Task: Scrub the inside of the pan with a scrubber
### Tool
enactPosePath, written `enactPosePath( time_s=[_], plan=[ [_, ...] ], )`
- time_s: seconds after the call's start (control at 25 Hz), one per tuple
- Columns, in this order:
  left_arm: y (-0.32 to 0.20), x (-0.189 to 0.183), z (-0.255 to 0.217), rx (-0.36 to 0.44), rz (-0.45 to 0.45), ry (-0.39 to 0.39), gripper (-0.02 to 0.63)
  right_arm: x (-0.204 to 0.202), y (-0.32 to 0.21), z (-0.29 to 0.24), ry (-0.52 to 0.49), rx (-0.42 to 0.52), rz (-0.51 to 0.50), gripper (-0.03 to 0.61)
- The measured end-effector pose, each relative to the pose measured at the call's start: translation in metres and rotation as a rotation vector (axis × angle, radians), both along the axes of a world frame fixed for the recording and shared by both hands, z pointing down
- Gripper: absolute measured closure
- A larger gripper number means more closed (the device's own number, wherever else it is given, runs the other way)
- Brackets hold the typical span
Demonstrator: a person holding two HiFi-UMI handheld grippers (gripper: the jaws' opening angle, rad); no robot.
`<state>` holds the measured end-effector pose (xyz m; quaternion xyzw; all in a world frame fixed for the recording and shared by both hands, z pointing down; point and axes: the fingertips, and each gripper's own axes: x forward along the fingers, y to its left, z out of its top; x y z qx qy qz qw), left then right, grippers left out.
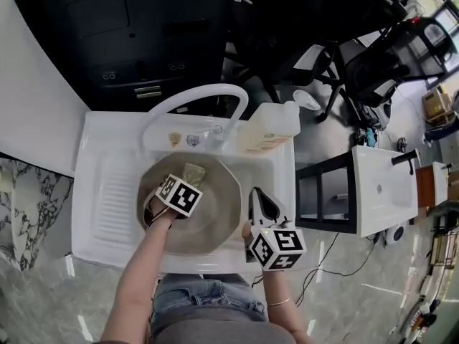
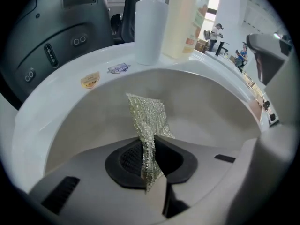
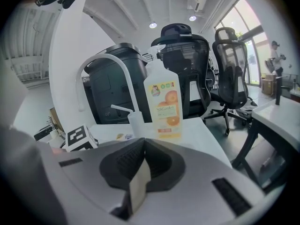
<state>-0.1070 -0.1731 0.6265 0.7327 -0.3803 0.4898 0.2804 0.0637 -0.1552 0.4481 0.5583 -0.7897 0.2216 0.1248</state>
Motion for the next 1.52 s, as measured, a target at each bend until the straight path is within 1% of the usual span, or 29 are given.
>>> enactPosePath(
  time_s=[0.16,0.44,0.72,0.92,1.04,1.16,1.24,1.28,1.36,1.44,1.52],
  plan=[
    [-0.006,-0.012,-0.003,0.039,0.021,-0.081,0.555,-0.011,0.002,0.003,-0.003,-0.015,-0.023,0.568],
    [-0.012,-0.032,-0.007,0.112,0.066,-0.237,0.555,-0.021,0.006,0.004,-0.005,-0.013,-0.043,0.568],
    [-0.012,-0.043,-0.013,0.154,0.133,-0.366,0.555,-0.031,0.015,0.010,0.003,-0.029,-0.066,0.568],
    [-0.013,-0.053,-0.020,0.185,0.208,-0.489,0.555,-0.032,0.021,0.009,-0.001,-0.031,-0.054,0.568],
    [-0.013,-0.059,-0.032,0.228,0.220,-0.532,0.555,-0.030,0.025,0.007,-0.005,-0.027,-0.039,0.568],
    [-0.011,-0.060,-0.048,0.276,0.210,-0.515,0.555,-0.027,0.030,0.007,-0.010,-0.025,-0.022,0.568],
    [-0.007,-0.058,-0.058,0.292,0.201,-0.474,0.555,-0.024,0.032,0.007,-0.015,-0.024,-0.009,0.568],
    [-0.004,-0.055,-0.062,0.289,0.196,-0.441,0.555,-0.022,0.034,0.007,-0.018,-0.022,-0.002,0.568],
    [0.007,-0.047,-0.066,0.243,0.184,-0.336,0.555,-0.018,0.038,0.006,-0.024,-0.019,0.013,0.568],
    [0.024,-0.033,-0.066,0.154,0.179,-0.199,0.555,-0.014,0.043,0.005,-0.026,-0.018,0.031,0.568],
    [0.040,-0.017,-0.067,0.062,0.195,-0.084,0.555,-0.008,0.047,0.004,-0.027,-0.017,0.050,0.568]
  ],
)
